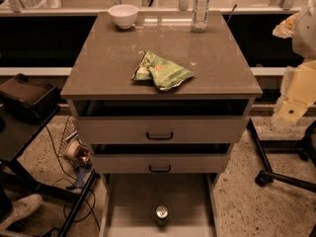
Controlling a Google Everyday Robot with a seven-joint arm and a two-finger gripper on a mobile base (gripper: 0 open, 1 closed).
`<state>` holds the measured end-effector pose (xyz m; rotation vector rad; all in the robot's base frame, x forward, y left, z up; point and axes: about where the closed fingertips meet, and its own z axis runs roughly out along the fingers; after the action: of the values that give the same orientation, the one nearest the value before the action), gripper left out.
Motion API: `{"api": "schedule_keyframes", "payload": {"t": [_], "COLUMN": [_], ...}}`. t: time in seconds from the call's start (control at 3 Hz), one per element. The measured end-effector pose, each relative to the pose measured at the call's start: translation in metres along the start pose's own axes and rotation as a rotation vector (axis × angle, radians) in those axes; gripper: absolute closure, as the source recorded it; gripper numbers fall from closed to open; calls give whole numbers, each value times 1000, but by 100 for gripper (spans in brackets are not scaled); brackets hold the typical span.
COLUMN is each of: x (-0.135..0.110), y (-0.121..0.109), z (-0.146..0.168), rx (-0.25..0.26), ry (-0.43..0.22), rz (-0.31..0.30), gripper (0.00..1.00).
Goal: Pick green can from bottom drawer and place on counter
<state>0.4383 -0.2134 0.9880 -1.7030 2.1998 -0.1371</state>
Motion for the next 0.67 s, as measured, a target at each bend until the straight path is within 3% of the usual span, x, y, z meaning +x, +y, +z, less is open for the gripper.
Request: {"api": "schedule_keyframes", "payload": {"t": [0.67], "x": [-3], "y": [-2], "z": [3], "rx": [-4], "ry": [-35], "rz": [4], "gripper": [0]}}
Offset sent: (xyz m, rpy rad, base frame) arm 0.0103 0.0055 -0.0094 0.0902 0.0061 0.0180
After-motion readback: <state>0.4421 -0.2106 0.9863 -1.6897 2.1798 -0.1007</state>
